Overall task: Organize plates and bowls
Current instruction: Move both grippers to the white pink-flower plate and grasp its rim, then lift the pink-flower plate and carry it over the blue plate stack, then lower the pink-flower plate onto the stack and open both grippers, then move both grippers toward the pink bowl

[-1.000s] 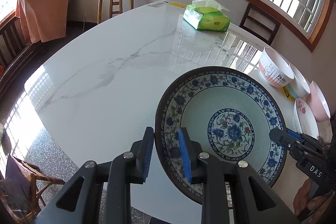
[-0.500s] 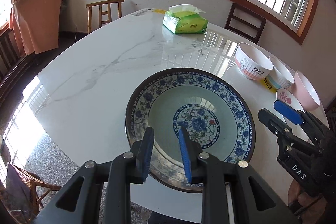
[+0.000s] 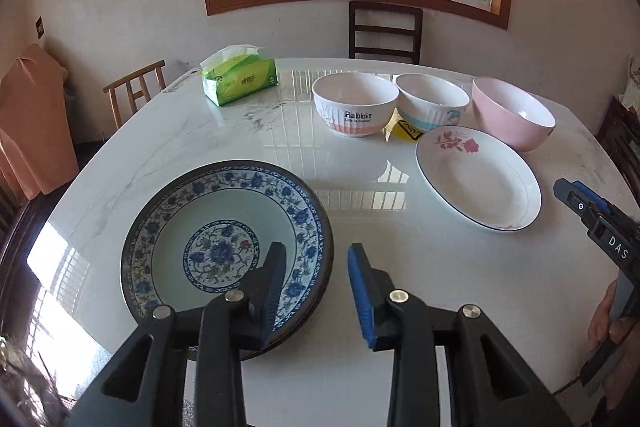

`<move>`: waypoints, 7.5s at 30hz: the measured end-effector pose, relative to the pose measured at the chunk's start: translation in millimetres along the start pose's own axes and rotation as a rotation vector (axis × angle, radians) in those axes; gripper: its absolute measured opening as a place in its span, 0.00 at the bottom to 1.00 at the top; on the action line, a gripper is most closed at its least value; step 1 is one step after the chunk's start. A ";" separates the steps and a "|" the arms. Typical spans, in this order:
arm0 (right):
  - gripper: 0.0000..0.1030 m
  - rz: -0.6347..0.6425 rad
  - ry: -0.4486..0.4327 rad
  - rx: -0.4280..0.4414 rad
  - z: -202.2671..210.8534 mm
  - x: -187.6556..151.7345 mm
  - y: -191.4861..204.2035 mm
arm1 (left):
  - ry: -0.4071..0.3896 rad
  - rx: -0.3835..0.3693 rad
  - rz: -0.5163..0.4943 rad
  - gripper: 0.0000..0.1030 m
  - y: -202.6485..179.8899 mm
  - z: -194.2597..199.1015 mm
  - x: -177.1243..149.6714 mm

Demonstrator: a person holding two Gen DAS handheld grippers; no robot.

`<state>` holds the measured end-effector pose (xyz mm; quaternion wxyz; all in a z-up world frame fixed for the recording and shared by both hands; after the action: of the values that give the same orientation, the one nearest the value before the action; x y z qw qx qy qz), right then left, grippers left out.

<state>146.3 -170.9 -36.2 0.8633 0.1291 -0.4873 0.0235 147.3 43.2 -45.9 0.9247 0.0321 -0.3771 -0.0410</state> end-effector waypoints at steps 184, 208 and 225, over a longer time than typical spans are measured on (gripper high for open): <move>0.63 -0.360 0.035 -0.036 15.1 -28.0 -143.7 | -0.013 0.060 -0.175 0.25 -116.7 1.6 49.9; 0.71 -0.448 0.016 0.099 14.7 -28.3 -151.3 | 0.325 -0.531 0.263 0.28 -192.7 -87.2 130.8; 0.75 -0.442 -0.007 0.122 15.8 -27.9 -152.0 | 0.391 -0.637 0.441 0.69 -199.2 -128.8 144.8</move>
<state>143.8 -319.2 -82.5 0.8365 0.2845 -0.4477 -0.1372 330.3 -165.7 -55.2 0.9291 -0.3289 -0.1613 0.0501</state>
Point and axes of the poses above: each gripper's, at about its wrist camera, not at the fingertips, and z roughly against the way its jaws point, y to its left, x to its top, the point moved 6 cm from there along -z, roughly the way its jaws point, and after that the axes turned 4 degrees about x, right-handed, at the moved point
